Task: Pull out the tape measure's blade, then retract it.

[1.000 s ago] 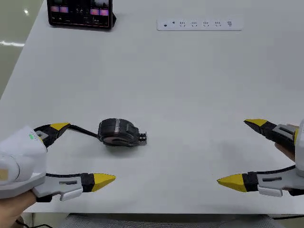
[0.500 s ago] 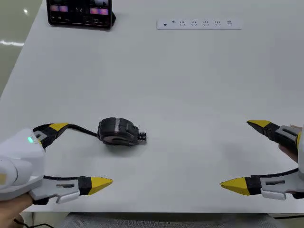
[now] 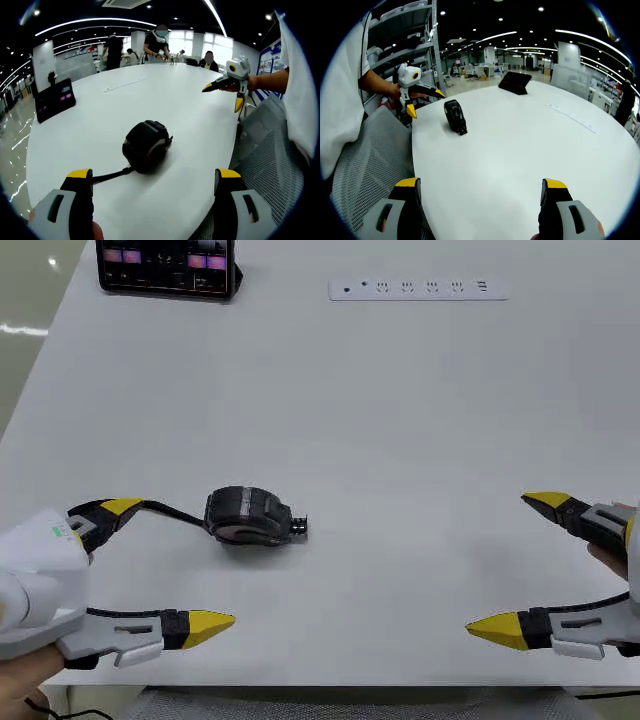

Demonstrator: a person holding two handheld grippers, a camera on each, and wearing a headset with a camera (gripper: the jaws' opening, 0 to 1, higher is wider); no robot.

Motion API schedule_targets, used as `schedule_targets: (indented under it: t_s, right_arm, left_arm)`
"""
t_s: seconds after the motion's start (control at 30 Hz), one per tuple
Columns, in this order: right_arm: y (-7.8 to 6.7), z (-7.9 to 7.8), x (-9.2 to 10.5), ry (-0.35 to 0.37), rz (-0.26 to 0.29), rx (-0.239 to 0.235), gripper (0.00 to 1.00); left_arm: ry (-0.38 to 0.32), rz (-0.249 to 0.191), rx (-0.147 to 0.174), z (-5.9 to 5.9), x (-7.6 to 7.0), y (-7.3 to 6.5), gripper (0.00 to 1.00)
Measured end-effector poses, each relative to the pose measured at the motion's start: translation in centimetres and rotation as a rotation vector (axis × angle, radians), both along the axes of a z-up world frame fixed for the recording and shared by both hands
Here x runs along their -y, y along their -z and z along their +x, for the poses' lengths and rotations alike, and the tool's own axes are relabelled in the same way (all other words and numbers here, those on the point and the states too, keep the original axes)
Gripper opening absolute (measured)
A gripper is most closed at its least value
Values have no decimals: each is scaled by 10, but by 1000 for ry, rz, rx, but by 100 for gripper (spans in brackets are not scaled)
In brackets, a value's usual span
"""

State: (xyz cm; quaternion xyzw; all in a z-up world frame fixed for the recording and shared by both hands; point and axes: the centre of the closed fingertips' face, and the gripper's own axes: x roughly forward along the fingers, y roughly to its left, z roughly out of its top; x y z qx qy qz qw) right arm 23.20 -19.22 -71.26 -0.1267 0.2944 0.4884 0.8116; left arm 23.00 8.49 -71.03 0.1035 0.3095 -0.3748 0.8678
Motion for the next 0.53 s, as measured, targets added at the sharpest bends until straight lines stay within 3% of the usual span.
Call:
schedule_targets:
  t_s: [0.07,0.53]
  right_arm:
    - [0,0,0,-1,1,-1,99]
    - [0,-2,0,-3,2,-8,99]
  left_arm:
    - [10,8,26,1,0,-2,99]
    - [3,4,14,1,-2,-2,99]
